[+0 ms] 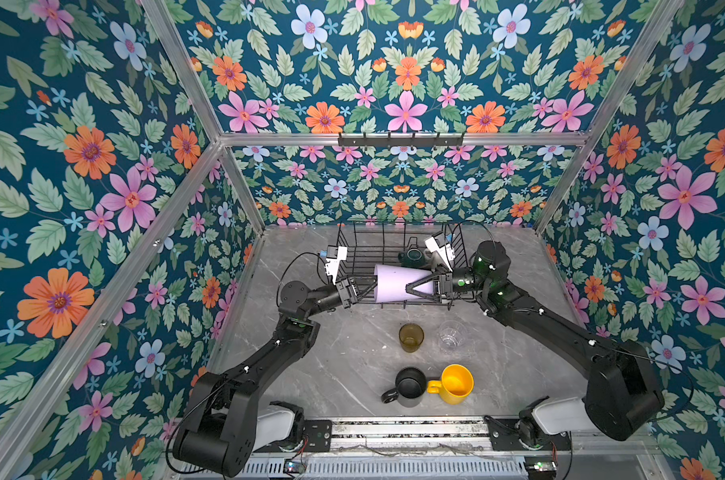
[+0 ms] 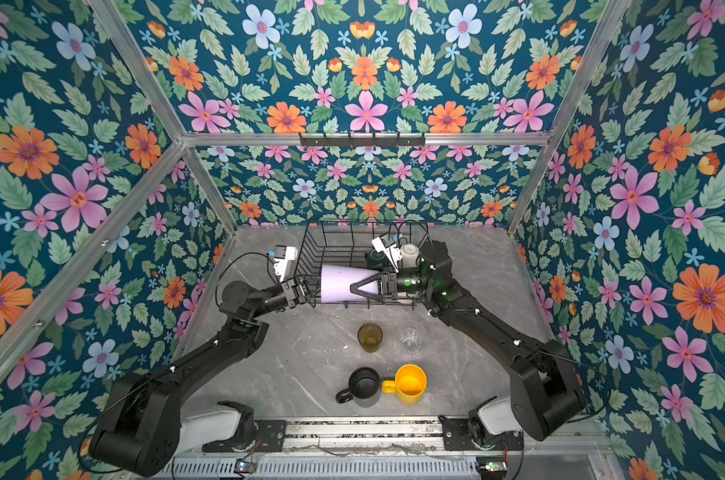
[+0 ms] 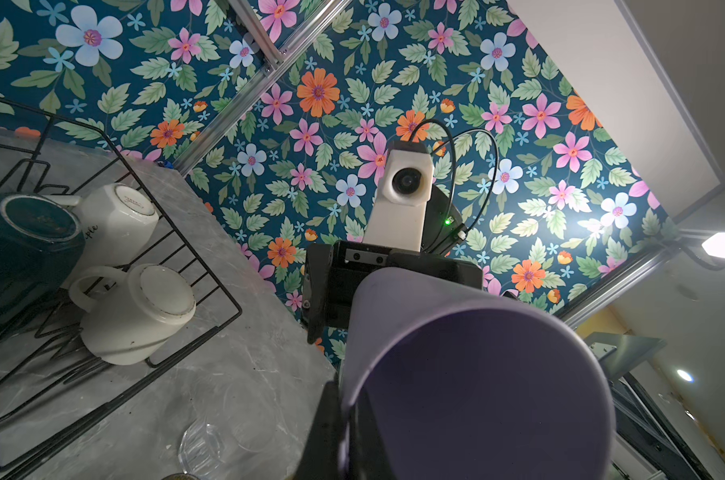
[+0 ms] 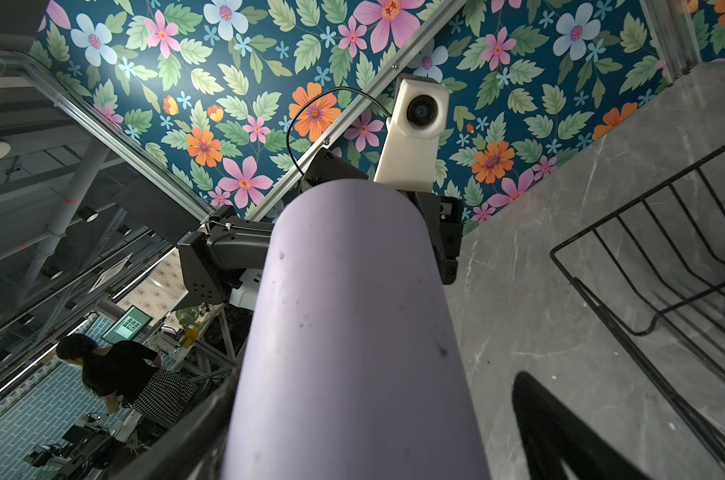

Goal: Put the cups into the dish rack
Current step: 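Carry the lilac cup toward the right gripper while the right gripper grasps it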

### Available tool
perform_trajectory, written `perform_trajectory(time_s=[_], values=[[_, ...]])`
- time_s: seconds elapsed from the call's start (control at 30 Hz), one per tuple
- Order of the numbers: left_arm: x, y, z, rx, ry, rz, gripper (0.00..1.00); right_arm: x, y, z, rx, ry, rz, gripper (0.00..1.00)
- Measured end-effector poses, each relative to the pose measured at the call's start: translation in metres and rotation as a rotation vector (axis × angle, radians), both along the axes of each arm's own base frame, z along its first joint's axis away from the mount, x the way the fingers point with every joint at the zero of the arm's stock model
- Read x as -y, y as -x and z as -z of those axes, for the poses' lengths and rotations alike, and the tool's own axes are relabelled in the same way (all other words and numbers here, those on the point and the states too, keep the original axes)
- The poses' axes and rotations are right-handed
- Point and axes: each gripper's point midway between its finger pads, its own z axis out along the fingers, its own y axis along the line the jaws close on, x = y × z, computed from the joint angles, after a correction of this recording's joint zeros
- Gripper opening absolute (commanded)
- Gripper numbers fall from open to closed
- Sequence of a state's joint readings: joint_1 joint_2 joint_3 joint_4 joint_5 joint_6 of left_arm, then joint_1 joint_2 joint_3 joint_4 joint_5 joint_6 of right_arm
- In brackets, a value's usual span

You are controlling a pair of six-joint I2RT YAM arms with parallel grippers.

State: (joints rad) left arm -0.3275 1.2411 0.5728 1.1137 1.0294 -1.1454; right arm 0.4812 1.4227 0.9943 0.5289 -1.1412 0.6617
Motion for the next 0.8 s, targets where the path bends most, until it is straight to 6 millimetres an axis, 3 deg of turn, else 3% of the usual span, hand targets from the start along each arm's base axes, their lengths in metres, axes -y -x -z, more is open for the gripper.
perform_trajectory(time_s=[0.2, 0.57, 0.67, 0.7, 0.8], values=[[-0.0004, -0.0006, 0.0025, -0.012, -0.001, -0.003, 0.00, -0.0025, 0.0018, 0.0006, -0.009, -0.002, -0.017, 0.81], [-0.0006, -0.0016, 0.0037, -0.018, -0.002, -0.008, 0.00, -0.0030, 0.0023, -0.0001, -0.023, -0.001, -0.025, 0.32], [-0.0006, -0.0020, 0.0033, -0.018, -0.001, -0.008, 0.00, -0.0030, 0.0026, -0.0015, -0.024, -0.001, -0.029, 0.11], [-0.0005, -0.0022, 0.0036, -0.019, -0.001, -0.008, 0.00, -0.0030, 0.0027, -0.0012, -0.026, 0.001, -0.029, 0.00], [-0.0004, -0.0026, 0.0037, -0.022, -0.003, -0.008, 0.06, -0.0031, 0.0025, -0.0018, -0.028, 0.003, -0.029, 0.00]])
